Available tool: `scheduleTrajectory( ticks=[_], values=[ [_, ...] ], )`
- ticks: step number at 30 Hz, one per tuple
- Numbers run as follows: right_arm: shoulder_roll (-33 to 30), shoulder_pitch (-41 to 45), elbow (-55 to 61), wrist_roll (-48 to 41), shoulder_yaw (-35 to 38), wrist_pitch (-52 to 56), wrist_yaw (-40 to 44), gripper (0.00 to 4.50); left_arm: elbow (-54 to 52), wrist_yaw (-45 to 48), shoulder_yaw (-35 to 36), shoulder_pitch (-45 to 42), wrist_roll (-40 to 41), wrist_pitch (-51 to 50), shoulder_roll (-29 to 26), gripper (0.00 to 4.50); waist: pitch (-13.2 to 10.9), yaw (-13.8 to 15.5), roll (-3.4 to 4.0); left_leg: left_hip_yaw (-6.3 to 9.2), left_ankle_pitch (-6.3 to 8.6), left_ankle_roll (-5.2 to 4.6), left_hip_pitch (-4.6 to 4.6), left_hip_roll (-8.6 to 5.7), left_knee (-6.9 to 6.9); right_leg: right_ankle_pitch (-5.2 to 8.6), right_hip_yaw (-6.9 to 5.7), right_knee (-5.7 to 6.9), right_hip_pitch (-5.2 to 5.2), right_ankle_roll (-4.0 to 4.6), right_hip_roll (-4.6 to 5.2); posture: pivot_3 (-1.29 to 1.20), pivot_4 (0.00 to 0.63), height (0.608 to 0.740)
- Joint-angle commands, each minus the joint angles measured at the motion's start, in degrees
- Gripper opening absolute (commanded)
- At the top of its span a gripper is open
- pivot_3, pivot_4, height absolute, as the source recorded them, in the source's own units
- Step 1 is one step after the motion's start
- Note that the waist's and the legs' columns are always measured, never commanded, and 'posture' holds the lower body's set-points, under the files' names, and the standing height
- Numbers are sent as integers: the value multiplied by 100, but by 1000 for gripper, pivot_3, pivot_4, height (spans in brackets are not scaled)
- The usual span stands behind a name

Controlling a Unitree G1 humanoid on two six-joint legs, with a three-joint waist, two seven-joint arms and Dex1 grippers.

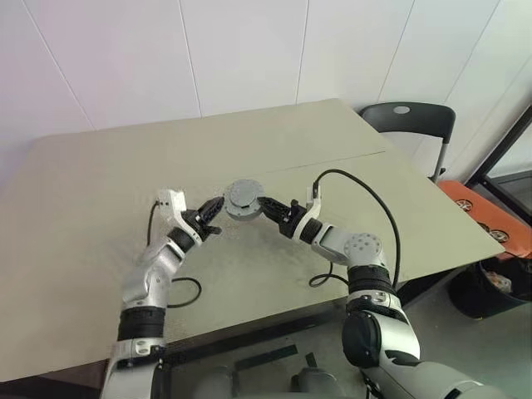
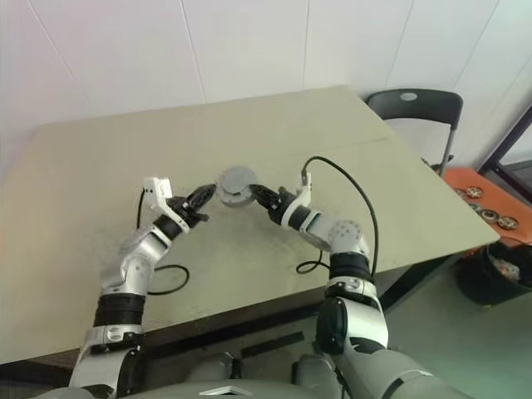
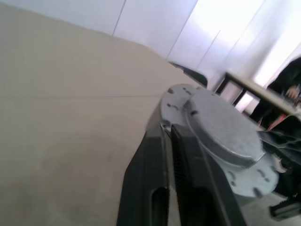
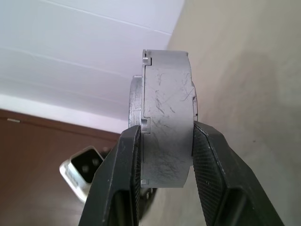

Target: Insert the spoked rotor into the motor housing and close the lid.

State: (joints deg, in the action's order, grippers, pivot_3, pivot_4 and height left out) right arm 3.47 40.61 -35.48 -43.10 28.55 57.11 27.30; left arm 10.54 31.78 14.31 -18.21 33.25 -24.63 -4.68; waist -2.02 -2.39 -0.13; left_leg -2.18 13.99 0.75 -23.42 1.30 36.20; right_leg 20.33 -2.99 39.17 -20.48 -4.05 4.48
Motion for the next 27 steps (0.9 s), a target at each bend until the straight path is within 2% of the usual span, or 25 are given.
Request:
scheduleTrajectory(
  ticks=[1,9,10,12,14,20,27],
  values=[
    [105,307,115,-301,-2,-139,147,1185,-290,-329,152,-123,528,-213,388,1785,-3,16,-5,1,0,0,-1,0,1,0,0,0,-1,0,0,0,0,740],
    [106,325,36,-342,-58,-227,180,1185,-173,-615,348,-288,1144,-535,901,4347,-3,4,-5,1,0,0,0,1,2,0,0,1,0,0,-5,0,0,740],
    [104,326,27,-347,-64,-237,186,1185,-137,-673,372,-315,1169,-558,917,4458,-3,5,-5,0,0,0,0,1,1,0,0,0,0,0,-5,0,0,740],
    [98,324,20,-356,-78,-243,203,1185,-67,-763,505,-397,1353,-580,986,4458,-3,4,-5,0,0,0,0,0,2,0,0,0,0,0,-5,0,0,740],
    [96,324,6,-356,-93,-244,227,1185,60,-922,856,-589,1928,-774,1116,4458,-3,4,-5,0,-1,0,0,1,3,0,0,0,0,0,-6,0,0,740],
    [104,310,-3,-328,-142,-244,300,1185,199,-1177,1122,-789,2589,-1232,1293,4458,-4,4,-6,0,-1,0,0,0,3,0,0,-1,1,0,-6,0,0,740],
    [98,292,-5,-313,-216,-230,349,1185,237,-1184,766,-733,2576,-1910,1227,4458,-4,6,-7,0,-2,2,0,0,5,0,0,-1,2,0,-10,0,0,740]
  ],
)
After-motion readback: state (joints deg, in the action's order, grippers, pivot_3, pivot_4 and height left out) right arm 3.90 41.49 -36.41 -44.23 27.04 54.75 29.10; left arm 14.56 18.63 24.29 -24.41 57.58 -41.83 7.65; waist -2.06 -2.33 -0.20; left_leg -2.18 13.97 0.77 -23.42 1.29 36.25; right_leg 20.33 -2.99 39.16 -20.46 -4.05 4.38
